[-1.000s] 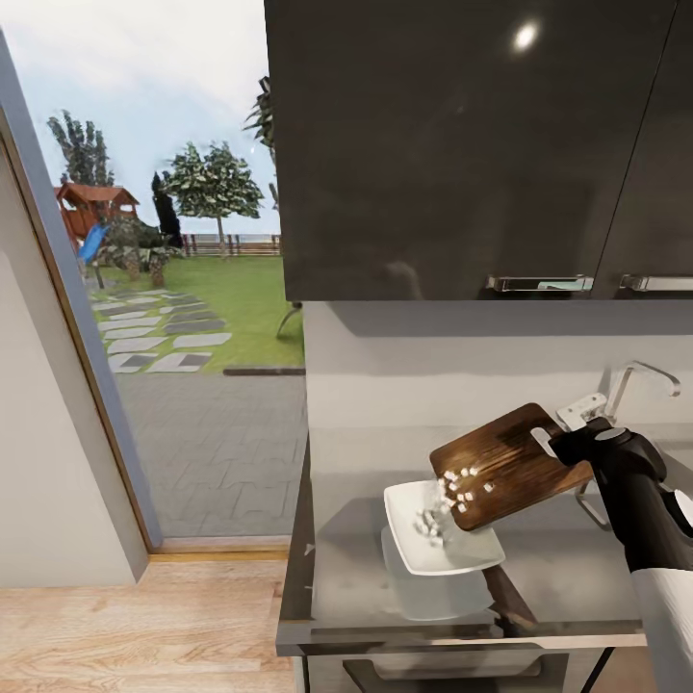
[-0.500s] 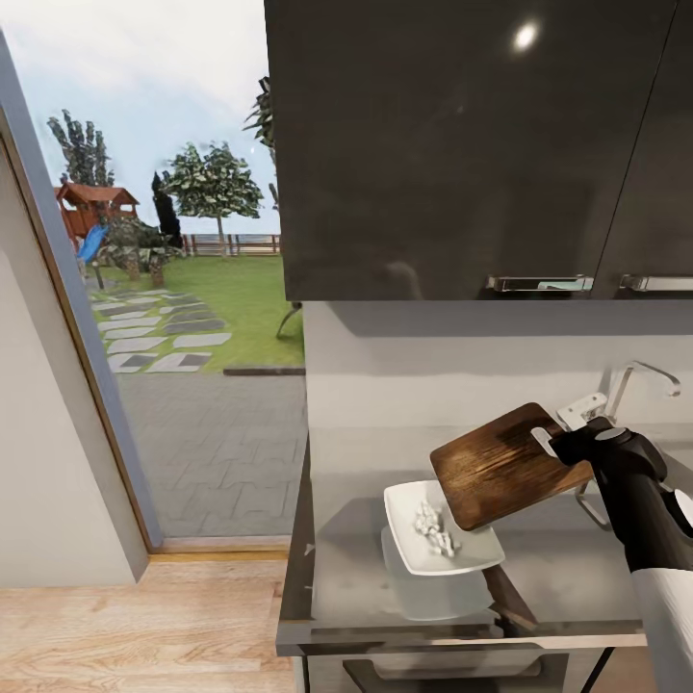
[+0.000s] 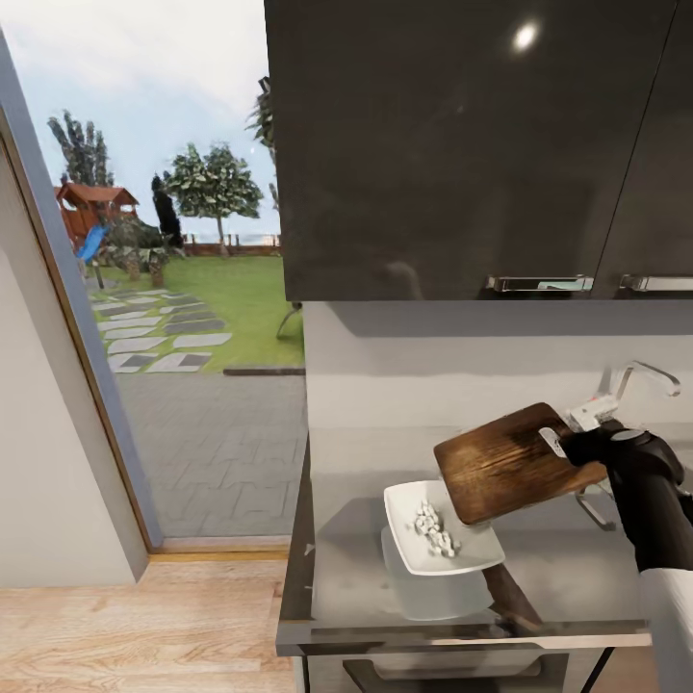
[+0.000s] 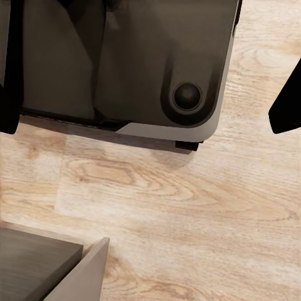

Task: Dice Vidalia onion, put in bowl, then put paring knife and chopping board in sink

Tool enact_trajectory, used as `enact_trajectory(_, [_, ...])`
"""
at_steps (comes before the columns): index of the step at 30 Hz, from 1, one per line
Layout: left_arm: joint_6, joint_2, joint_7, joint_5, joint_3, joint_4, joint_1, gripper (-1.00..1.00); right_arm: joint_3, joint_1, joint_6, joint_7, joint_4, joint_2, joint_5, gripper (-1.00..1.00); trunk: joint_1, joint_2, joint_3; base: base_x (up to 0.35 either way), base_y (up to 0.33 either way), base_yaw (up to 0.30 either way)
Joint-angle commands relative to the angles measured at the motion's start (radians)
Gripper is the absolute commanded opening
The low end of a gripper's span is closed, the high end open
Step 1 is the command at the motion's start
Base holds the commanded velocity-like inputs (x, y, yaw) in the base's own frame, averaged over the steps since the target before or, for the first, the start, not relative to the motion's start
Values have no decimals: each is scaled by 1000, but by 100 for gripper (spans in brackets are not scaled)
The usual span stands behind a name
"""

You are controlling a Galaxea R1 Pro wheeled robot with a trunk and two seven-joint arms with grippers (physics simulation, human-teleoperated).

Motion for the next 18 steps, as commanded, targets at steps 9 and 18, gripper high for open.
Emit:
enact_trajectory(9, [-6, 1, -7, 11, -7, 5, -2, 100, -219, 0, -2, 170, 22, -3, -84, -100, 0, -1, -1, 0, 0, 0])
enact_trajectory(18, [-6, 1, -7, 11, -7, 5, -2, 100, -299, 0, -106, 197, 117, 1, -88, -100, 0, -1, -1, 0, 0, 0])
